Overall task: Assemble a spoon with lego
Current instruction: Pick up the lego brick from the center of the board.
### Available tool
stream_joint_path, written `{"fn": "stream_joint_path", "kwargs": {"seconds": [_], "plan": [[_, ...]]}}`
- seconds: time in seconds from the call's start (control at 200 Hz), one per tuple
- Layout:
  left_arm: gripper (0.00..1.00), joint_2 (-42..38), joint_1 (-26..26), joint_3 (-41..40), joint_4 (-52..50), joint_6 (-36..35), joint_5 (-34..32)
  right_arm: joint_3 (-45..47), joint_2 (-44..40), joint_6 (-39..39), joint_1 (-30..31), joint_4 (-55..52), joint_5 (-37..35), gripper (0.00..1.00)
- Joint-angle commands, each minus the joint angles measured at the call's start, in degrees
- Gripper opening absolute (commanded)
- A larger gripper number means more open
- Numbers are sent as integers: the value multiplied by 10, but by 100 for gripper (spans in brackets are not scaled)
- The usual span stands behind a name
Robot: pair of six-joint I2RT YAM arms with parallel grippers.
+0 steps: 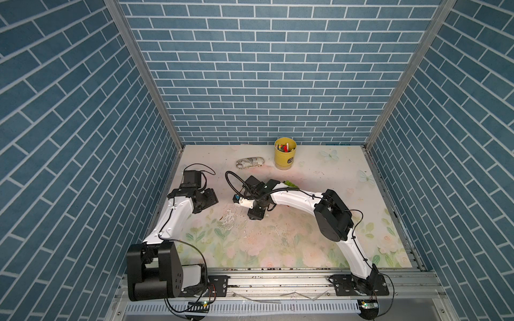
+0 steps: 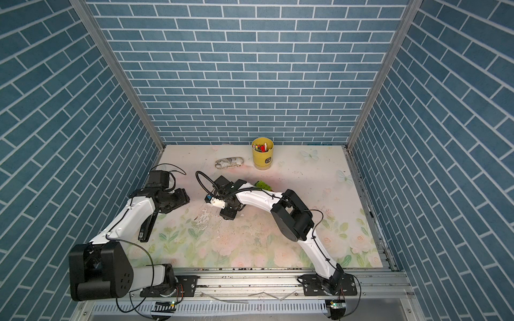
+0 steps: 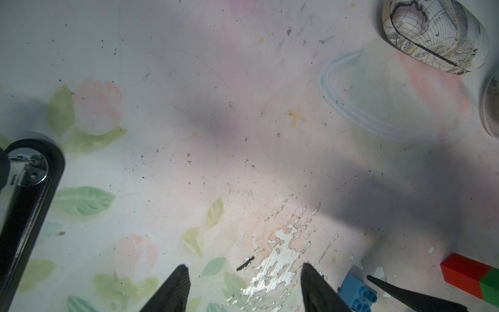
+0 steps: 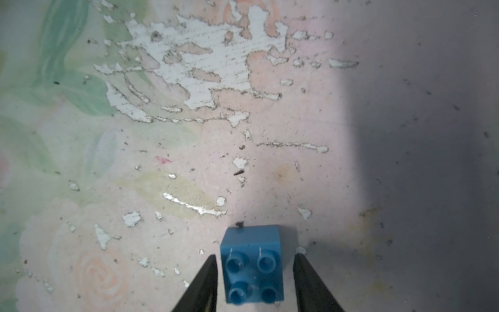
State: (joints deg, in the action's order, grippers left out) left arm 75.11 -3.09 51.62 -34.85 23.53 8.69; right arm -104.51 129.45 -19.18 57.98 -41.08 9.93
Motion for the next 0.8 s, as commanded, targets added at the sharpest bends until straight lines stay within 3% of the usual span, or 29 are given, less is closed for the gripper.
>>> {"fn": "stream_joint_path", "kwargs": {"seconds": [0.0,0.195,0.36,0.505,0.635,0.795], "plan": [[67,-6,-4,-6,-1,-3,0,-11,14,1,2,-27,-2,47],[67,-7,-4,-6,-1,-4,0,-12,9,0,4,-28,-4,31],[67,-8,-3,-7,0,-4,6,-16,-2,7,2,-29,-11,26],[67,-20,6,-14,11,-4,19,-42,-65,27,-10,-59,-15,23],[67,-43,52,-31,50,-2,21,-89,-139,42,-41,-120,-45,21],[67,-90,134,-100,186,15,3,-110,-217,44,-92,-198,-110,20]]}}
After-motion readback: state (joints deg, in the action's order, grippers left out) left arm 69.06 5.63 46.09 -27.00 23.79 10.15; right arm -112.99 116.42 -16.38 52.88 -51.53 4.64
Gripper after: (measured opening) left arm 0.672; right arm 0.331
